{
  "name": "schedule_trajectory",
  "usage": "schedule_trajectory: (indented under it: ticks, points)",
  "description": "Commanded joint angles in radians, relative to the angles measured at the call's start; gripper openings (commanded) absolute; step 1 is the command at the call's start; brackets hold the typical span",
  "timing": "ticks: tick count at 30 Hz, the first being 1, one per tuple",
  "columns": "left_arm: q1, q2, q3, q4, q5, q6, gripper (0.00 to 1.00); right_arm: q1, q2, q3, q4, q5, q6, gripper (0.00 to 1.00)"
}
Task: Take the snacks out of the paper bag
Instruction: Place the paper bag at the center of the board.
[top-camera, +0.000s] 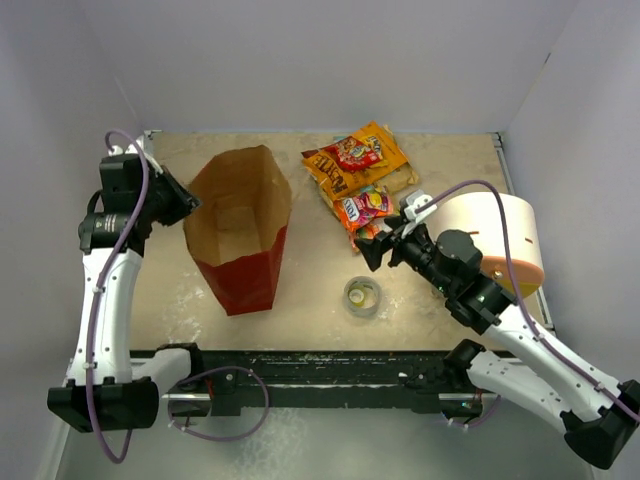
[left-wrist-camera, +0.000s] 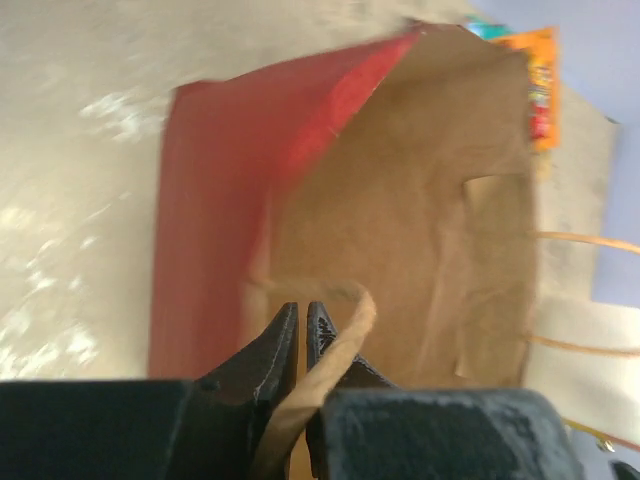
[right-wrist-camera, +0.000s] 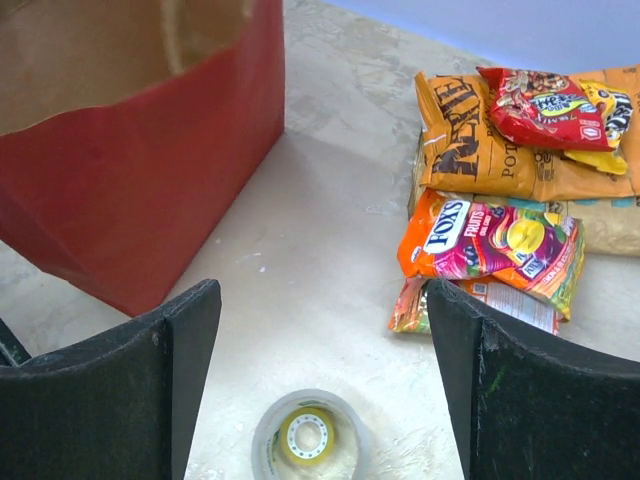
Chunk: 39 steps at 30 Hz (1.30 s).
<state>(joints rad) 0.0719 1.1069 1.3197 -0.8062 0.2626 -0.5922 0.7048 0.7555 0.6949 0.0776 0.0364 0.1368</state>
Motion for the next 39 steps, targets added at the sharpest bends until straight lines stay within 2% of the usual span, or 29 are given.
schedule_trajectory:
  ticks: [1, 3, 5, 6, 10, 11, 12, 17, 23, 25, 27, 31, 36, 39]
  points:
    - [0.009, -0.070, -0.045, -0.129, -0.300, 0.066, 0.16, -0.005, 0.026, 0.105, -0.044, 0.027, 0.068, 0.86]
    - [0.009, -0.095, -0.051, -0.153, -0.376, 0.073, 0.24, -0.005, 0.047, 0.149, -0.089, 0.036, 0.102, 0.86]
    - [0.010, -0.117, -0.043, -0.165, -0.406, 0.077, 0.42, -0.005, 0.072, 0.204, -0.153, 0.024, 0.113, 0.86]
    - [0.009, -0.127, -0.033, -0.162, -0.393, 0.082, 0.56, -0.004, 0.085, 0.234, -0.184, 0.015, 0.113, 0.86]
    - [0.009, -0.145, 0.059, -0.146, -0.296, 0.094, 0.82, -0.005, 0.107, 0.354, -0.303, 0.042, 0.135, 0.90]
    - [0.009, -0.145, 0.085, -0.143, -0.271, 0.095, 0.94, -0.004, 0.103, 0.377, -0.328, 0.069, 0.146, 0.91]
    - [0.009, -0.144, 0.114, -0.141, -0.253, 0.098, 1.00, -0.004, 0.099, 0.399, -0.351, 0.095, 0.153, 0.92]
    - [0.009, -0.133, 0.256, -0.196, -0.265, 0.128, 0.99, -0.005, 0.078, 0.533, -0.503, 0.223, 0.160, 0.98]
    - [0.009, -0.145, 0.412, -0.265, -0.413, 0.226, 0.99, -0.005, 0.024, 0.714, -0.620, 0.388, 0.060, 1.00]
    - [0.009, -0.152, 0.438, -0.274, -0.450, 0.245, 0.99, -0.005, 0.010, 0.775, -0.644, 0.417, 0.046, 1.00]
    - [0.008, -0.175, 0.395, -0.243, -0.449, 0.242, 0.97, -0.005, -0.004, 0.804, -0.642, 0.418, 0.034, 1.00]
    - [0.008, -0.192, 0.318, -0.172, -0.313, 0.228, 0.81, -0.005, 0.001, 0.783, -0.621, 0.386, 0.057, 0.99]
    - [0.008, -0.146, 0.335, -0.114, -0.097, 0.183, 0.69, -0.004, 0.057, 0.710, -0.574, 0.323, 0.117, 1.00]
    - [0.008, -0.124, 0.338, -0.040, 0.084, 0.096, 0.66, -0.005, 0.068, 0.656, -0.517, 0.290, 0.137, 0.99]
